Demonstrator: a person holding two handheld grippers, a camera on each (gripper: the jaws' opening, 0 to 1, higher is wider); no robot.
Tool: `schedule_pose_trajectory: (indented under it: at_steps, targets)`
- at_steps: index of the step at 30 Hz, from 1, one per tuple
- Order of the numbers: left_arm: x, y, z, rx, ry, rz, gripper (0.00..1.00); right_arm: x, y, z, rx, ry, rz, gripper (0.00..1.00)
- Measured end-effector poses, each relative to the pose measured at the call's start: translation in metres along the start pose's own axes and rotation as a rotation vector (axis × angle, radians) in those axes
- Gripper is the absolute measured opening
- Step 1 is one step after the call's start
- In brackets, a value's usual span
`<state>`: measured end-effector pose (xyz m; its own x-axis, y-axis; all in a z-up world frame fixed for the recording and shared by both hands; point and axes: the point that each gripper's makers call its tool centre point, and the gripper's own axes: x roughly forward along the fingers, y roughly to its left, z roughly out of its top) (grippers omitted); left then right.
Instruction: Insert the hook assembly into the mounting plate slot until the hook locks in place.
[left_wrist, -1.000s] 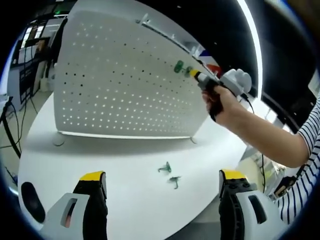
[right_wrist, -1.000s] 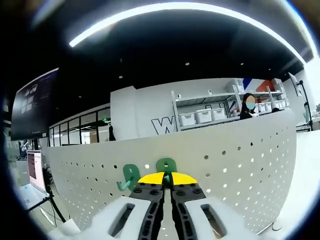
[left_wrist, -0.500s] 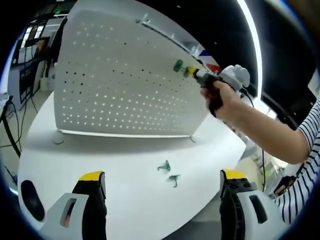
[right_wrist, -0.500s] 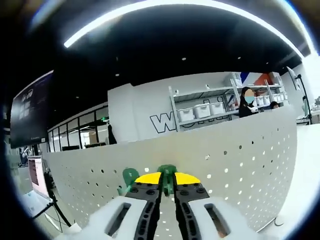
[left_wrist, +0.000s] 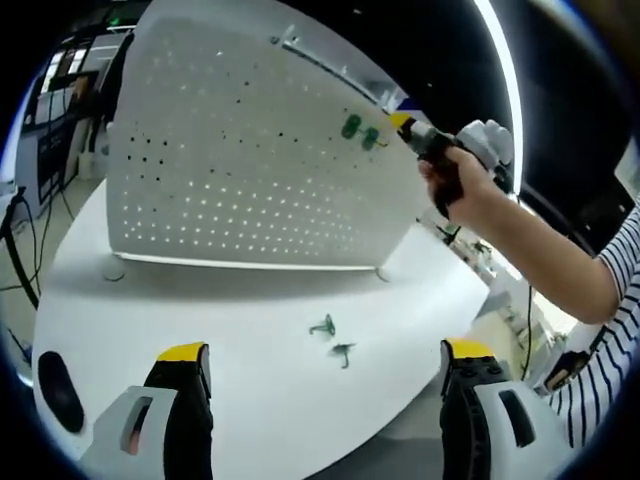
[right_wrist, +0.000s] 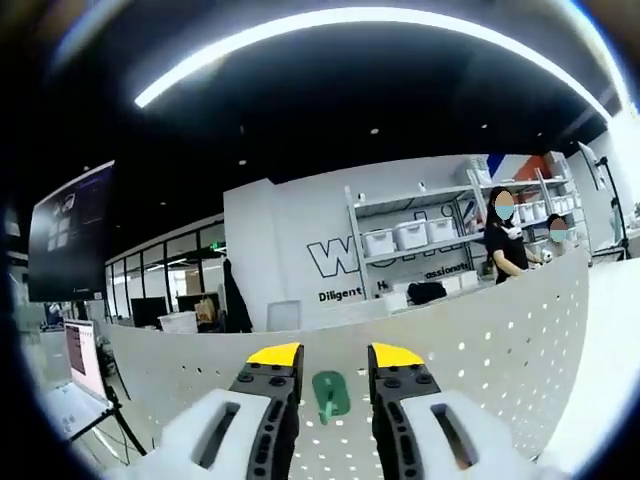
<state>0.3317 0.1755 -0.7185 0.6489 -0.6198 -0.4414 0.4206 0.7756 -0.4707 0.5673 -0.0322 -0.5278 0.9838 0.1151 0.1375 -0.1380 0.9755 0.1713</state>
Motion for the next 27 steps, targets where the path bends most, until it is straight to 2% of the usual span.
schedule_pose_trajectory:
  at_steps: [11, 18, 23, 25, 27]
  targets:
    - [-0.007, 0.002, -0.017, -0.013, 0.028, 0.005, 0.97, -0.044, -0.019, -0.027, -0.077, 0.095, 0.014, 0.23]
    - [-0.011, 0.005, -0.024, -0.019, 0.042, 0.013, 0.97, -0.076, -0.024, -0.061, -0.2, 0.205, 0.087, 0.23]
    - [-0.014, 0.007, -0.028, -0.024, 0.05, 0.022, 0.96, -0.113, -0.029, -0.089, -0.298, 0.288, 0.139, 0.23]
    - [-0.015, 0.008, -0.029, -0.025, 0.051, 0.027, 0.97, -0.129, -0.036, -0.097, -0.27, 0.311, 0.112, 0.22]
    - [-0.016, 0.009, -0.03, -0.028, 0.05, 0.03, 0.97, -0.143, -0.038, -0.108, -0.241, 0.345, 0.115, 0.22]
